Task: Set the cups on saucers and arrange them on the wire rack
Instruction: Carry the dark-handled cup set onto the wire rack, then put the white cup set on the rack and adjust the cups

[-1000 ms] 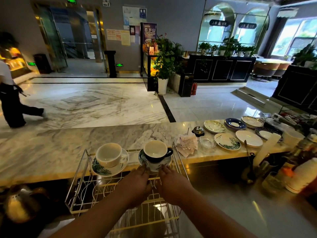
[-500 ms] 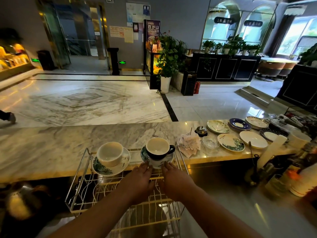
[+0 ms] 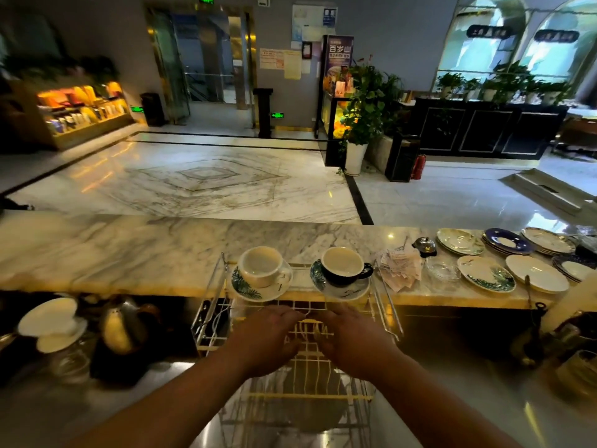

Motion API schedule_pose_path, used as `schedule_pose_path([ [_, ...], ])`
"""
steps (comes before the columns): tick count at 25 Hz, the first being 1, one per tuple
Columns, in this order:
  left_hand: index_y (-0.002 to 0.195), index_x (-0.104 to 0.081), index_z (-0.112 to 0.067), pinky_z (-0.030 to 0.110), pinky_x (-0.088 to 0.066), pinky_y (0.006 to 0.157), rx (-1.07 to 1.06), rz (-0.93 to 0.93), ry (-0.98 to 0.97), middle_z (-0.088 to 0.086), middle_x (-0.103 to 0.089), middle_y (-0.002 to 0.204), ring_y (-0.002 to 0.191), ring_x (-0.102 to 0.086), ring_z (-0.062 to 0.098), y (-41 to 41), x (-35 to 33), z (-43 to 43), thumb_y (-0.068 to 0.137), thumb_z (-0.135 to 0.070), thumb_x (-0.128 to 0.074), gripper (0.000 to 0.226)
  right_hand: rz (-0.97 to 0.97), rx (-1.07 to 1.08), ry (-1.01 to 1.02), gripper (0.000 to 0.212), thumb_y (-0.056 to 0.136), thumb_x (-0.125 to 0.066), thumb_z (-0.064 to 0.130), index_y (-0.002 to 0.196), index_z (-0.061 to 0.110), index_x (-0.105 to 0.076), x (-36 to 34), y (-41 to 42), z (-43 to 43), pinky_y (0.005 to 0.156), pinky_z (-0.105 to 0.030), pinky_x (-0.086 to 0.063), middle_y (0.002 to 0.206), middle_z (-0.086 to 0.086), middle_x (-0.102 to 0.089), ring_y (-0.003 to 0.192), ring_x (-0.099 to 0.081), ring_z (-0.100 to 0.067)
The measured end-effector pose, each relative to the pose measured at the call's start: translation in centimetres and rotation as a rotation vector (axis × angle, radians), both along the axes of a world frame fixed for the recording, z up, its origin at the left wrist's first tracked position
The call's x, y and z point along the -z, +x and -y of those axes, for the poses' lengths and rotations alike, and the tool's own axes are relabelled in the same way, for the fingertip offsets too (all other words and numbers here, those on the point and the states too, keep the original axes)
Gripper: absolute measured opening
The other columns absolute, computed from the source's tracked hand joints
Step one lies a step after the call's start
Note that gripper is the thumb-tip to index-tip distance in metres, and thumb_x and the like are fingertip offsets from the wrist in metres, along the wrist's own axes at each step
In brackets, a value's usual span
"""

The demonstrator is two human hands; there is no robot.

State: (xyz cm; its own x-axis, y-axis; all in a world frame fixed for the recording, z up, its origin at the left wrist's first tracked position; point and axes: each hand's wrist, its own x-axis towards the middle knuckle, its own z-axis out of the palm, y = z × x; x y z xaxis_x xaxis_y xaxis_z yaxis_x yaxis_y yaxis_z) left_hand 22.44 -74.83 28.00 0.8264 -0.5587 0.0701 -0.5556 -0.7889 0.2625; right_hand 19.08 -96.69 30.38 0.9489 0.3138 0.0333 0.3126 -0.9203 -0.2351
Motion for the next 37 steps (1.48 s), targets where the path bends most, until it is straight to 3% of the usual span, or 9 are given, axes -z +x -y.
schedule_pose_path([
  [3, 0.111, -0.065, -0.033, 0.032, -0.052, 0.076, -0.076, 0.000, 0.016, -0.007, -0.070, 0.110, 0.099, -0.066, 0.014, -1.8, -0.8, -3.4, 0.092, -0.053, -0.048, 0.032, -0.029, -0.071, 0.027, 0.023, 0.093, -0.050, 0.048, 0.104, 0.034, -0.064, -0.7, -0.4, -3.6, 0.073, -0.031, -0.058, 0.090, 0.014, -0.060, 0.084, -0.062, -0.009],
  [5, 0.107, -0.065, -0.032, 0.036, -0.055, 0.072, -0.149, -0.028, 0.027, -0.006, -0.072, 0.102, 0.090, -0.067, 0.016, -3.0, -1.0, -5.9, 0.092, -0.053, -0.047, 0.031, -0.039, -0.139, -0.005, 0.023, 0.094, -0.049, 0.046, 0.096, 0.030, -0.066, -0.8, -0.3, -6.6, 0.062, -0.031, -0.051, 0.081, 0.009, -0.062, 0.076, -0.062, -0.014],
  [8, 0.114, -0.067, -0.031, 0.038, -0.057, 0.077, -0.272, -0.080, 0.059, -0.003, -0.075, 0.106, 0.096, -0.070, 0.021, -4.9, -0.3, -10.8, 0.094, -0.052, -0.047, 0.035, -0.051, -0.299, -0.064, 0.031, 0.094, -0.043, 0.047, 0.097, 0.027, -0.066, -0.2, 0.0, -11.7, 0.062, -0.032, -0.043, 0.091, 0.000, -0.070, 0.082, -0.065, -0.023],
  [11, 0.122, -0.065, -0.034, 0.035, -0.053, 0.080, -0.420, -0.183, 0.052, -0.006, -0.074, 0.115, 0.106, -0.068, 0.019, -7.3, 1.1, -16.7, 0.094, -0.054, -0.052, 0.037, -0.104, -0.415, -0.068, 0.033, 0.093, -0.044, 0.049, 0.108, 0.030, -0.066, 1.1, -0.1, -16.9, 0.066, -0.030, -0.041, 0.101, 0.002, -0.073, 0.091, -0.067, -0.021],
  [15, 0.139, -0.055, -0.039, 0.039, -0.048, 0.104, -0.613, -0.302, 0.105, -0.007, -0.059, 0.145, 0.130, -0.056, 0.019, -11.5, 3.9, -25.4, 0.091, -0.062, -0.057, 0.054, -0.265, -0.511, -0.107, 0.043, 0.093, -0.051, 0.058, 0.128, 0.035, -0.061, 3.5, -0.4, -24.6, 0.089, -0.035, -0.051, 0.128, 0.004, -0.067, 0.114, -0.062, -0.018],
  [19, 0.146, -0.049, -0.039, 0.040, -0.042, 0.111, -0.800, -0.378, 0.079, -0.006, -0.052, 0.154, 0.137, -0.050, 0.021, -15.8, 5.6, -33.6, 0.089, -0.064, -0.057, 0.063, -0.384, -0.596, -0.181, 0.051, 0.094, -0.053, 0.058, 0.139, 0.033, -0.054, 5.9, -0.8, -32.8, 0.100, -0.036, -0.047, 0.141, 0.000, -0.059, 0.126, -0.056, -0.021],
  [30, 0.128, -0.065, -0.034, 0.032, -0.049, 0.102, -1.149, -0.589, 0.048, -0.008, -0.071, 0.128, 0.122, -0.063, 0.018, -28.5, 11.4, -51.6, 0.093, -0.058, -0.058, 0.043, -0.604, -0.764, -0.300, 0.047, 0.093, -0.056, 0.050, 0.136, 0.033, -0.057, 14.4, -3.8, -54.2, 0.088, -0.026, -0.044, 0.138, 0.002, -0.060, 0.116, -0.059, -0.019],
  [34, 0.132, -0.064, -0.033, 0.034, -0.050, 0.100, -1.222, -0.712, 0.031, -0.005, -0.067, 0.136, 0.123, -0.062, 0.019, -30.4, 14.5, -56.6, 0.094, -0.055, -0.057, 0.045, -0.686, -0.731, -0.319, 0.037, 0.085, -0.061, 0.052, 0.120, 0.041, -0.064, 17.7, -4.3, -60.1, 0.091, -0.028, -0.053, 0.119, 0.009, -0.066, 0.100, -0.061, -0.011],
  [37, 0.134, -0.060, -0.030, 0.035, -0.049, 0.103, -1.305, -0.792, -0.050, -0.002, -0.064, 0.140, 0.126, -0.059, 0.021, -30.4, 17.6, -59.7, 0.094, -0.053, -0.056, 0.046, -0.751, -0.665, -0.245, 0.030, 0.082, -0.066, 0.055, 0.111, 0.048, -0.063, 20.6, -4.0, -64.0, 0.078, -0.019, -0.051, 0.110, 0.018, -0.065, 0.091, -0.062, -0.008],
])
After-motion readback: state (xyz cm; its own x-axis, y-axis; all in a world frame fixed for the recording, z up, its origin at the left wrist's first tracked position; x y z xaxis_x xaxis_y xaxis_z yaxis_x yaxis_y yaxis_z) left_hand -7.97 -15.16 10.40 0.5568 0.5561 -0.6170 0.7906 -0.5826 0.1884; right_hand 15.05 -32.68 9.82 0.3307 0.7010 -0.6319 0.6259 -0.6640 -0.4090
